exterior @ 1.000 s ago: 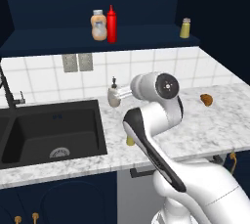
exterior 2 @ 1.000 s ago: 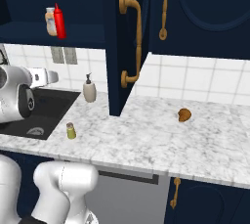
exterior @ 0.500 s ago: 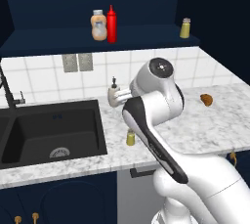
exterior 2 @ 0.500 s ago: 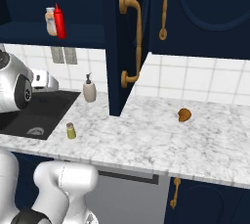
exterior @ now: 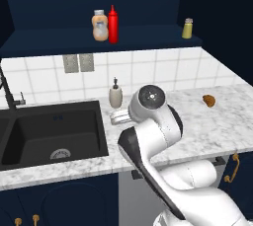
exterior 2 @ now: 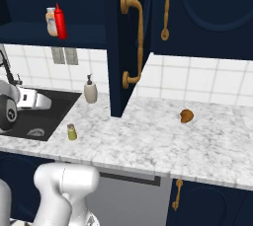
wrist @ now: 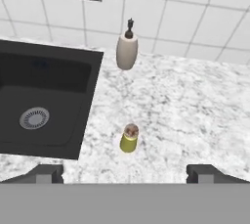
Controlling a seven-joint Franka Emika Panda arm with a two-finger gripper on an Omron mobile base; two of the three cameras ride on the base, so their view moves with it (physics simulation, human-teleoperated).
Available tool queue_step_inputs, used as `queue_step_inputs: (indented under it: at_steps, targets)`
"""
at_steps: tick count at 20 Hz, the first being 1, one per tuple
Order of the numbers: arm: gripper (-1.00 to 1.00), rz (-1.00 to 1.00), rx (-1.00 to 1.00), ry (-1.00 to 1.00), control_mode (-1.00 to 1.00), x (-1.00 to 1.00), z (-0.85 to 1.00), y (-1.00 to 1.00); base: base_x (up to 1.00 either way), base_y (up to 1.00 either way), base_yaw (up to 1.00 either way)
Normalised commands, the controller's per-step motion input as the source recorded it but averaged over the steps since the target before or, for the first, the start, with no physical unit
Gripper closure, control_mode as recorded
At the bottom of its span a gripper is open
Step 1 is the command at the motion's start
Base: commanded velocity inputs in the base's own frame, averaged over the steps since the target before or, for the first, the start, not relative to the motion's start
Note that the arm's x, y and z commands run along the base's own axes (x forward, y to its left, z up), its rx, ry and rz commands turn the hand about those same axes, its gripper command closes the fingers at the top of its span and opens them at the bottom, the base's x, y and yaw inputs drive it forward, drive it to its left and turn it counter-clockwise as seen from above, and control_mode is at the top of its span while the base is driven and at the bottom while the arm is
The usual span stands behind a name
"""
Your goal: Put the shaker and condiment bottle from the counter next to their counterparts in the cabinet.
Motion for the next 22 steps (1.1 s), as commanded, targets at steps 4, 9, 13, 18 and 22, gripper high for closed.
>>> queue_step_inputs:
  at_steps: [4,9,13,18,22]
  targets:
    - [-1.00,-0.05,0.04,-0.06,-1.00,-0.48,-0.32,-0.08,0.00,0.00,0.00]
    - [-1.00,-0.04,0.15,-0.01,-1.00,-0.19,-0.12,-0.07,0.00,0.00,0.00]
    - [-1.00,-0.09,0.13,0.01,-1.00,0.00,-0.14,-0.13,0.00,0.00,0.00]
    - [-1.00,-0.11,0.07,0.02,-1.00,0.00,-0.15,-0.18,0.00,0.00,0.00]
    - [-1.00,-0.11,0.02,0.04,-1.00,0.00,-0.30,-0.24,0.00,0.00,0.00]
